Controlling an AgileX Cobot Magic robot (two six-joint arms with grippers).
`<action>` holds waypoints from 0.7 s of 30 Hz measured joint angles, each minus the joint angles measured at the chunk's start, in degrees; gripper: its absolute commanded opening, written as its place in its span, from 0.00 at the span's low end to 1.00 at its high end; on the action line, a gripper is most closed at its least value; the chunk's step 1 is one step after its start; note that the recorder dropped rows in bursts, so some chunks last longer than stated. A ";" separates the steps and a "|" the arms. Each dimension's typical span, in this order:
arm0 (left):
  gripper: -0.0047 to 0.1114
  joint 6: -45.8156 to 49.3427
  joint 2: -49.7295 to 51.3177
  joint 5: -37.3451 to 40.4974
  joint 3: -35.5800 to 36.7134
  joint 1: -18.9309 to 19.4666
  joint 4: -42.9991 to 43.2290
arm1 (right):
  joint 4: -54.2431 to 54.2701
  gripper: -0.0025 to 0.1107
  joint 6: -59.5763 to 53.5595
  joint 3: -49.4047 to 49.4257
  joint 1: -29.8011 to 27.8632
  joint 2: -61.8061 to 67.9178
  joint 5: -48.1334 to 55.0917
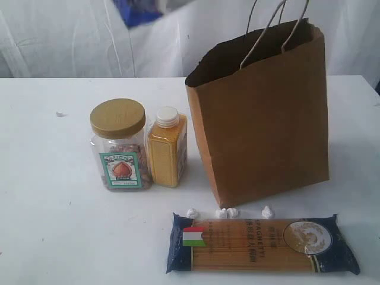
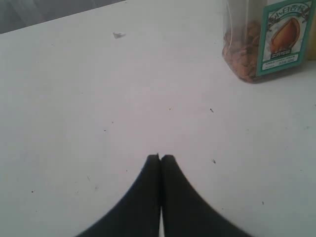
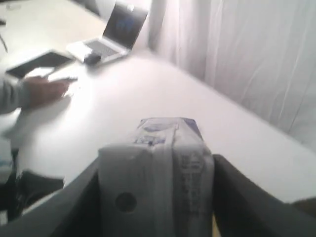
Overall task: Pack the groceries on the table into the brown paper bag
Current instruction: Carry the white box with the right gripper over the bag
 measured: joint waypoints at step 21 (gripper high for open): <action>0.04 0.00 0.00 0.00 0.00 0.00 0.00 | -20.00 0.43 7.93 0.00 -17.06 -0.95 -15.33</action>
